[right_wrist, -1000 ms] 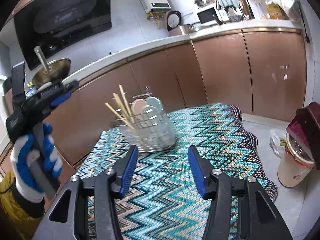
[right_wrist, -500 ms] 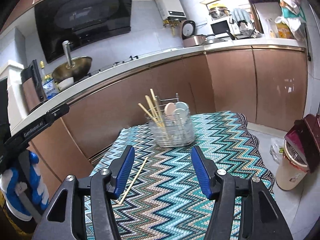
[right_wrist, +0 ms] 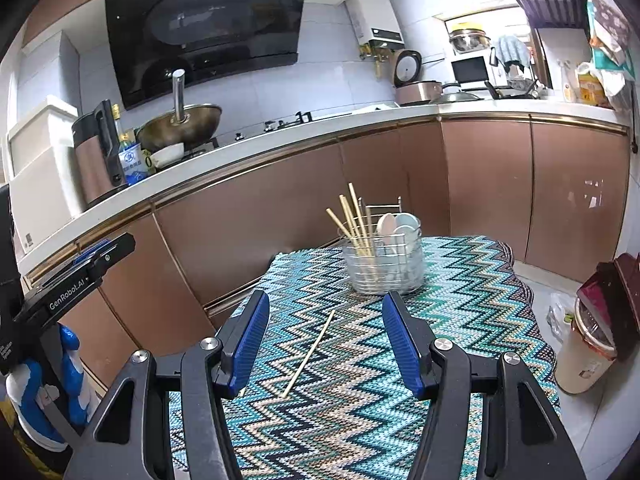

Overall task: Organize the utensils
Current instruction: 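Move both grippers back toward the last two chopsticks on the cloth, then grasp a chopstick with the left gripper while the right grasps the last chopstick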

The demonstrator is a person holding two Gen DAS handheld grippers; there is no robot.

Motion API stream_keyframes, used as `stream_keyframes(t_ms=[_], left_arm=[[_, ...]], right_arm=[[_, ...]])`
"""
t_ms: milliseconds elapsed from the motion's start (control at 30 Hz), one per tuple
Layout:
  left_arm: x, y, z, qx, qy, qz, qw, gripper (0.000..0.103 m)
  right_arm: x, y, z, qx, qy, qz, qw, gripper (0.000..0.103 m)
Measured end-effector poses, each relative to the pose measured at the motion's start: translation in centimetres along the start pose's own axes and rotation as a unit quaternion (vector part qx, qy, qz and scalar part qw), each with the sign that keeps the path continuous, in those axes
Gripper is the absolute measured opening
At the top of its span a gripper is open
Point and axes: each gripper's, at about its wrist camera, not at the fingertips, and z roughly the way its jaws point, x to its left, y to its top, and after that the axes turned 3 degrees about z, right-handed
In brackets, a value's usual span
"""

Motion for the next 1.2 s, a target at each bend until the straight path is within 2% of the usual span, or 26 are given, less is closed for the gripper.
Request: stream_keyframes(t_ms=[167,367,500,600,633,767,833,900,933,1000,1200], left_arm=[[3.6,-1.1,3.4,0.076,-0.018,-0.038,0.9963,0.047],[7.1,-3.6,9.5,0.178,-0.045,-0.065,0.9809,0.047],[8.2,-5.2,15.2,0.261,-0.099,-0.094,0.9555,0.047],[8.2,-6.5,20.1,0.332,-0.136,-0.112,0.9267,0.047],[8.0,-6.9,22.2,0.359,-0.146,-0.118,0.9142,0.047],[7.4,-8.2,27.5,0.421,-0.158,-0.134,0.8832,0.046],[6.9,-8.9,29.8,0.445,-0.156,-0.133,0.8716,0.046],[6.8,-9.5,31.4,0.462,-0.150,-0.134,0.8638,0.046],[6.6,-10.1,32.5,0.474,-0.148,-0.137,0.8573,0.046],[6.2,-10.5,33.4,0.483,-0.146,-0.137,0.8526,0.046],[4.4,-11.0,35.5,0.505,-0.146,-0.110,0.8432,0.027]], right_arm=[[0.5,-0.4,2.4,0.042,0.003,0.002,0.999,0.058],[0.4,-1.4,8.0,0.113,0.000,0.011,0.994,0.058],[0.5,-2.1,12.6,0.161,0.002,0.011,0.987,0.058],[0.7,-2.5,17.1,0.207,-0.007,0.003,0.978,0.055],[0.6,-2.6,18.6,0.223,-0.005,0.005,0.975,0.052],[0.0,-2.8,24.7,0.280,-0.004,0.021,0.960,0.047],[-0.3,-2.8,27.2,0.304,-0.007,0.025,0.952,0.044],[-0.6,-2.9,29.5,0.325,-0.016,0.021,0.945,0.043],[-0.9,-2.9,30.5,0.333,-0.020,0.020,0.943,0.042],[-1.3,-3.0,32.2,0.347,-0.025,0.021,0.937,0.041],[-2.1,-3.1,35.3,0.377,-0.023,0.031,0.926,0.023]])
